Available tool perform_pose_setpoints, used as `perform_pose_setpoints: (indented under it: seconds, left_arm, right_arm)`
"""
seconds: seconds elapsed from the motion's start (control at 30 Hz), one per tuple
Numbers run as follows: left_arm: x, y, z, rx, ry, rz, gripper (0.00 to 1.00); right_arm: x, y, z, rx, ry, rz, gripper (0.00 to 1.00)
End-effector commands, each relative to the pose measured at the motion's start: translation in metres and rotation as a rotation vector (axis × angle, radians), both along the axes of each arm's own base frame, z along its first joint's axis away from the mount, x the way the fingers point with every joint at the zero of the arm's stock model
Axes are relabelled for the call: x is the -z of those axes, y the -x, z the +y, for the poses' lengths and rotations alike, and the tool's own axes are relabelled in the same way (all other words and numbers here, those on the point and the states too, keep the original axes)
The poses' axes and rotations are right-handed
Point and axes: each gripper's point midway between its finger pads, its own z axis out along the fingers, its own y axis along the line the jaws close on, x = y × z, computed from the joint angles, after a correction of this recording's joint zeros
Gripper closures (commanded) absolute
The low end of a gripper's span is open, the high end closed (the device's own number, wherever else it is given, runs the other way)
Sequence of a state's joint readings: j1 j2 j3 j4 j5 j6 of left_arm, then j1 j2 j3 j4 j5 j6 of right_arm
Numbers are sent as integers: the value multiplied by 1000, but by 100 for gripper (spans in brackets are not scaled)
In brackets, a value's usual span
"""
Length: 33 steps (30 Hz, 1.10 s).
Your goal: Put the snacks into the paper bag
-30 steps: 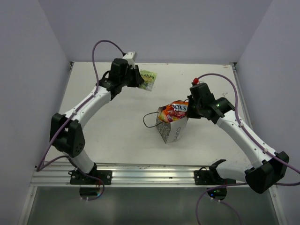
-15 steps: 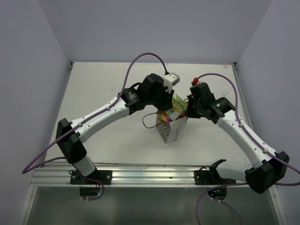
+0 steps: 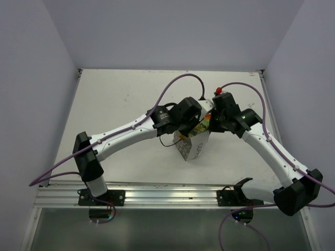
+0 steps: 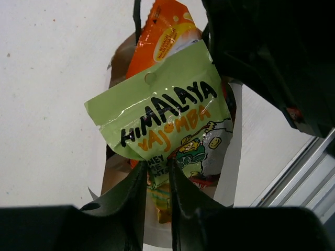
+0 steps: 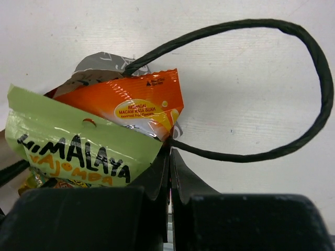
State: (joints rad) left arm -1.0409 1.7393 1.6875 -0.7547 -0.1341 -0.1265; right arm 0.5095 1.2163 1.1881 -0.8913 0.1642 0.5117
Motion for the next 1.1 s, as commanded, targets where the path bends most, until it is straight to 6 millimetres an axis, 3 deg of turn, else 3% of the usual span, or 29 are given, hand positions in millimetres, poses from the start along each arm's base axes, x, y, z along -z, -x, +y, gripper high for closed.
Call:
perform_pose_setpoints:
  seconds: [0.0,0.27,0.33,0.57,0.6,0.67,0.7,0.73,0.77,0.83,0.87,0.93,1.07]
  left_arm:
    - [37,37,30,79,-234,52,100]
    - [75,51,50,87,-386,108,100]
    - [70,45,46,64,-381,82,100]
    - [3,0,9,-40,-214,-130,99]
    - [-15,-7,1,-49,-181,-168,98]
    - [-22,-15,-10,-61,-171,-188,91]
    - [-42,-21,-17,-79,-125,-216,90]
    - [-46,-23,-20,-83,-115,-220,88]
    - [-47,-24,-24,-89,-107,-218,78]
    - [-58,-27,-26,-108,-78,-233,71]
    - [-64,-27,-25,-119,-64,-240,61]
    - [-74,-29,-20,-152,-44,-257,49]
    - [-98,-26,-5,-186,-9,-282,39]
  right_arm:
    - [-2,-1,8,-33,-28,-8,100]
    - [-1,0,12,-41,-47,-3,100]
    - [-1,1,12,-41,-51,-5,100]
    - [-8,-2,16,-63,-67,-34,100]
    - [-9,-2,16,-77,-67,-39,100]
    - [-13,-1,21,-100,-83,-45,100]
    - [-14,-1,22,-115,-86,-51,100]
    - [-15,-1,22,-117,-88,-55,100]
    - [-17,0,23,-125,-92,-63,100]
    - [-19,1,25,-142,-89,-70,100]
    - [-20,3,26,-153,-88,-72,100]
    - [-21,3,28,-168,-84,-76,100]
    - [-19,3,30,-178,-78,-69,100]
